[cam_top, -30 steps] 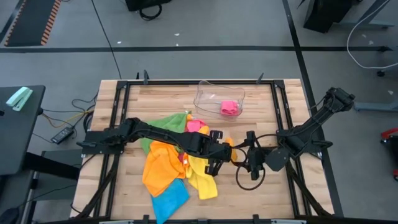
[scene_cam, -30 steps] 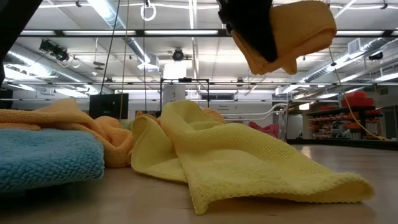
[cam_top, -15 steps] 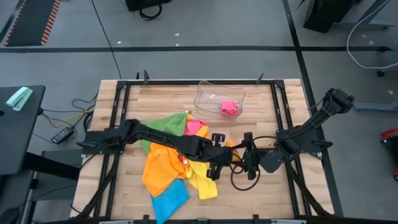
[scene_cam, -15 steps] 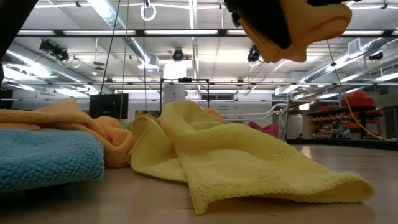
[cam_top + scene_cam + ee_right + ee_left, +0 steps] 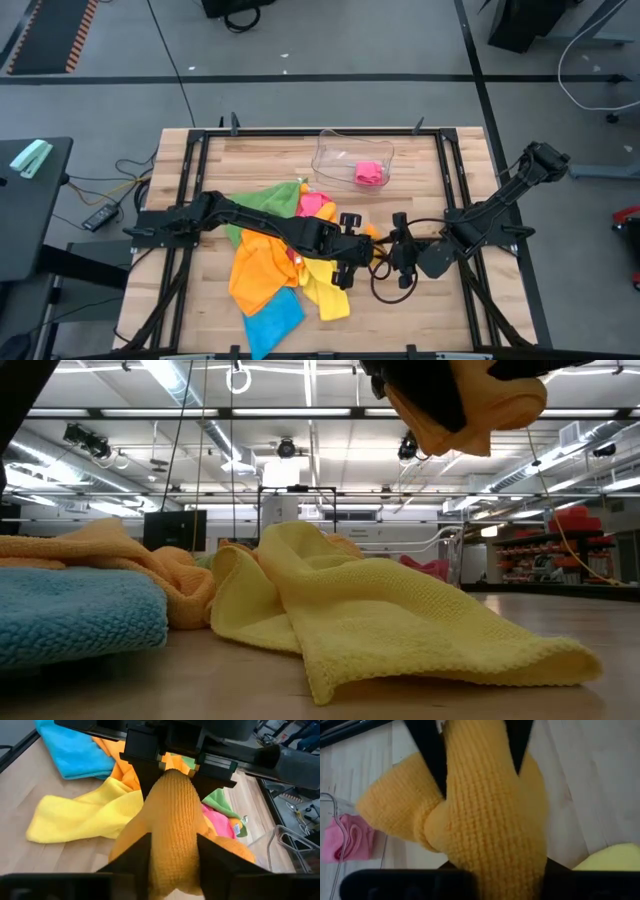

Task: Fold microfiber towels
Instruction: Fold the right orange microfiber cloth

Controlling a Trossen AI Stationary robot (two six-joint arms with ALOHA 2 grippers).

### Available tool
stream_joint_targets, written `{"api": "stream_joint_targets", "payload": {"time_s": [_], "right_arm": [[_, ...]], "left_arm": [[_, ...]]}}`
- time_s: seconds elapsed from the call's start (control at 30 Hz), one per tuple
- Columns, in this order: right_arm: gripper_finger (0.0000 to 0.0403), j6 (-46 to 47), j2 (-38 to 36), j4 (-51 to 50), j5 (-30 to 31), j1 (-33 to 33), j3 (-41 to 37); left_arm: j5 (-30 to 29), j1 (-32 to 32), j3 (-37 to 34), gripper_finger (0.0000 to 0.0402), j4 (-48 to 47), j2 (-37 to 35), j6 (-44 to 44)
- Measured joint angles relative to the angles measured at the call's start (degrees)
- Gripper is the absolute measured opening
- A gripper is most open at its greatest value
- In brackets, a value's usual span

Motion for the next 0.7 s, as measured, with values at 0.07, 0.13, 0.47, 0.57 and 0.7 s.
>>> {"api": "stream_joint_targets", "payload": {"time_s": [0.07, 0.13, 0.47, 0.57, 0.7], "right_arm": [[0.0101, 0.00, 0.00, -1.93, -0.04, 0.00, 1.11], [0.0075, -0.12, -0.25, -4.06, -0.02, 0.00, 2.71], [0.0097, 1.70, -0.61, -10.85, -6.63, -1.80, 6.16], [0.0144, 2.10, -0.84, -11.14, -6.93, -1.75, 6.18], [0.0209, 6.03, -2.39, -11.93, -7.77, -1.62, 6.18]], "left_arm": [[0.02, 0.00, 0.00, 0.0064, 0.02, 0.00, 0.00], [0.59, 0.04, 0.00, 0.0064, 0.02, -0.06, -0.06], [5.18, 0.15, 0.04, 0.0062, 0.19, 0.15, -0.85], [6.12, 0.00, 0.03, 0.0061, -0.12, 0.15, -0.91], [7.08, 0.02, 0.02, 0.0050, -0.19, 0.15, -1.08]]}}
